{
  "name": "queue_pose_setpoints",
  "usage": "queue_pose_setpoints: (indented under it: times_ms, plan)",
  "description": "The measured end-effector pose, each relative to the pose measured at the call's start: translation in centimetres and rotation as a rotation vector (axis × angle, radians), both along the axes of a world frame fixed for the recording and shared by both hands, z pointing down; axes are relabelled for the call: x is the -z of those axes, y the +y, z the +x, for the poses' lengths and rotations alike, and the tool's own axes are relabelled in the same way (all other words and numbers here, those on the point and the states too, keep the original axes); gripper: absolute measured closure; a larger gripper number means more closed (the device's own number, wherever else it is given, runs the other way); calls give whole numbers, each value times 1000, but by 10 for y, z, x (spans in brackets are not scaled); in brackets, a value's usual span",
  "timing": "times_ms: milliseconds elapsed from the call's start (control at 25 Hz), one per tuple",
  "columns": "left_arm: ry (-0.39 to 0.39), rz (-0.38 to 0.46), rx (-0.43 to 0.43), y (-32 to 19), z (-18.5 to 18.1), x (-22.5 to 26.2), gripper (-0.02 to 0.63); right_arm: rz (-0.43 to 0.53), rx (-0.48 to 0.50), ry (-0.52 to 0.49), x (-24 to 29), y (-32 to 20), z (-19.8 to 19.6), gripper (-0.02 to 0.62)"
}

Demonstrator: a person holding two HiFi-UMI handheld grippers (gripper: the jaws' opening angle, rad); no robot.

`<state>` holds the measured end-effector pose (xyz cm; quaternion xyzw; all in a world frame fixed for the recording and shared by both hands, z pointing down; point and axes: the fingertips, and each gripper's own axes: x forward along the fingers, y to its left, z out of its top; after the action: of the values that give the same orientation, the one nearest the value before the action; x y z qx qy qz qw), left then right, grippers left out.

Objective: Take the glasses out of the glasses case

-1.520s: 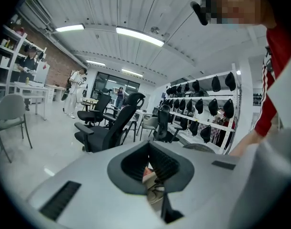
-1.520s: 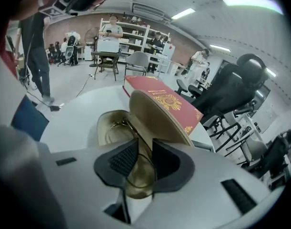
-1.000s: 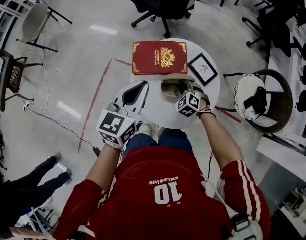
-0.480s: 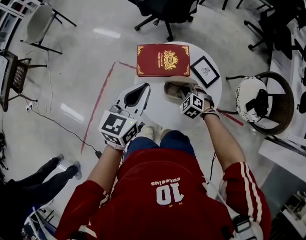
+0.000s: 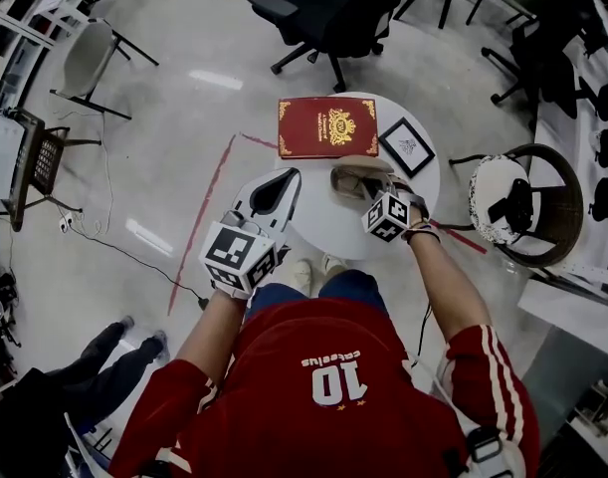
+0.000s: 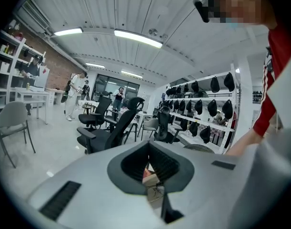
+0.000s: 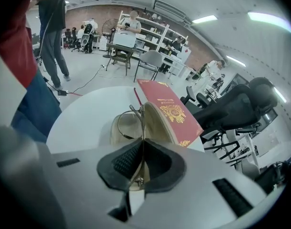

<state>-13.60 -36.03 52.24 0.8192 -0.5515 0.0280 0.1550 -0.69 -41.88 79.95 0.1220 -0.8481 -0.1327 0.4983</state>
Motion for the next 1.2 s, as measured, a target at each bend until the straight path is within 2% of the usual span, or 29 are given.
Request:
queue_pose_setpoints:
  times_ms: [280,800,1080,1200]
  plan:
    - [2,25,-23,11,-5,14,597,42,-23,-31,29,8,-4,569]
    - [5,88,-88,47,-14,37,597,107,-183,-158,109,50,-7,569]
    - [-4,98,-119,66,-13,41,598,115,-310,-296,162,84,-5,569]
    - [-2,101,-132,73,-12,43,597,93,-378,-394,189,100,-6,569]
